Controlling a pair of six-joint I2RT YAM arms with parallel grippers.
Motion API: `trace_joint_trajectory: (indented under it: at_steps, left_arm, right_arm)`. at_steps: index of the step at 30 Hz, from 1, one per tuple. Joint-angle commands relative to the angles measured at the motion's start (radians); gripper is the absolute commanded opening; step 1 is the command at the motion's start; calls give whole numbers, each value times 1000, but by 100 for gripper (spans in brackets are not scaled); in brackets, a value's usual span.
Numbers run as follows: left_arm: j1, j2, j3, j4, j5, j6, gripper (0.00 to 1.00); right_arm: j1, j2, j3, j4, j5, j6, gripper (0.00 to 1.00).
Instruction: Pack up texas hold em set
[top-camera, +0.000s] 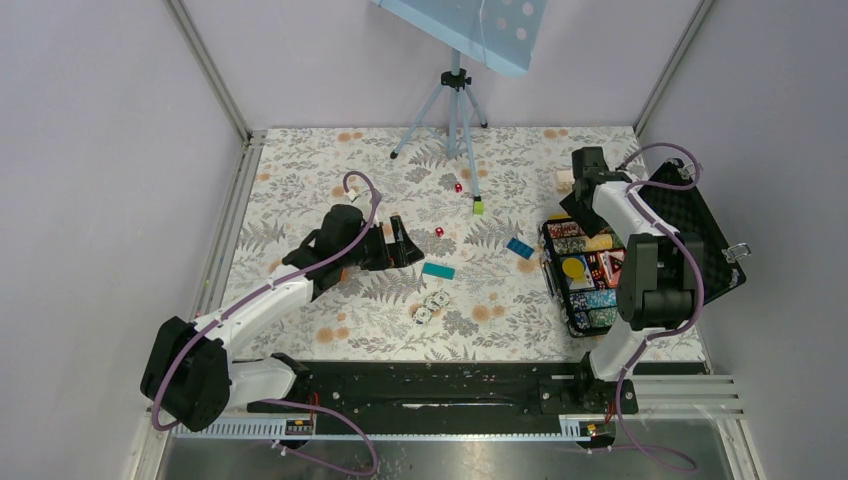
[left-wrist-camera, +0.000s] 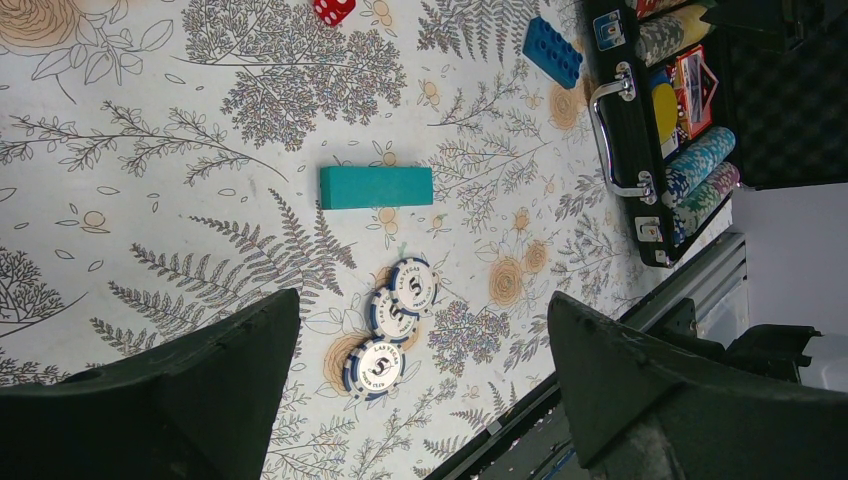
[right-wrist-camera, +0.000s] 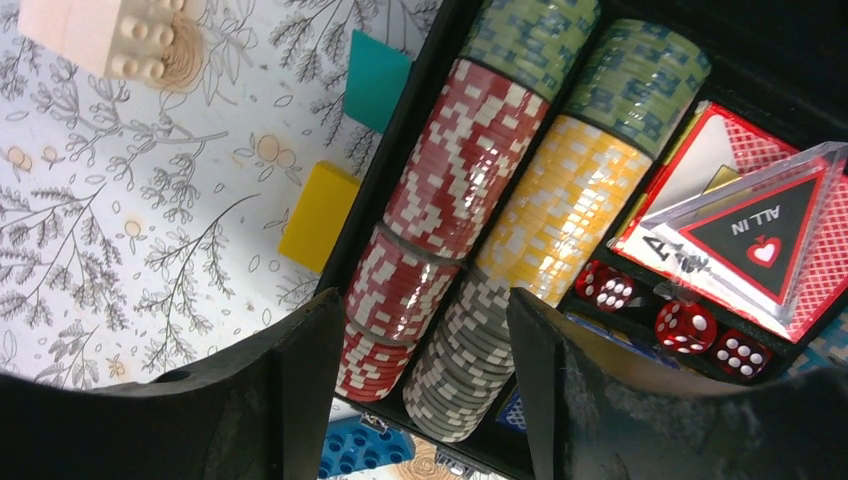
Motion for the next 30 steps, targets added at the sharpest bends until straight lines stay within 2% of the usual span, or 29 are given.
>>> trace_joint_trajectory:
  at_steps: [1,8,20,24,30]
  left_arm:
    - [-4,-2,10,47,19,7,93]
    - [-4,4,5,54,19,2,93]
    - [-3,5,1,56,18,1,93]
    - [-3,11,-1,60,20,-1,93]
    - [-3,15,-2,60,21,-2,93]
  right_arm:
    - [-38,20,16,-16,19,16,67]
    - [-73,90,85,-85,44,2,63]
    - [-91,201,158,-111,15,-20,52]
    - [-93,226,192,-137,-8,-45,45]
    - [-92,274,227,-163,-88,-102,26]
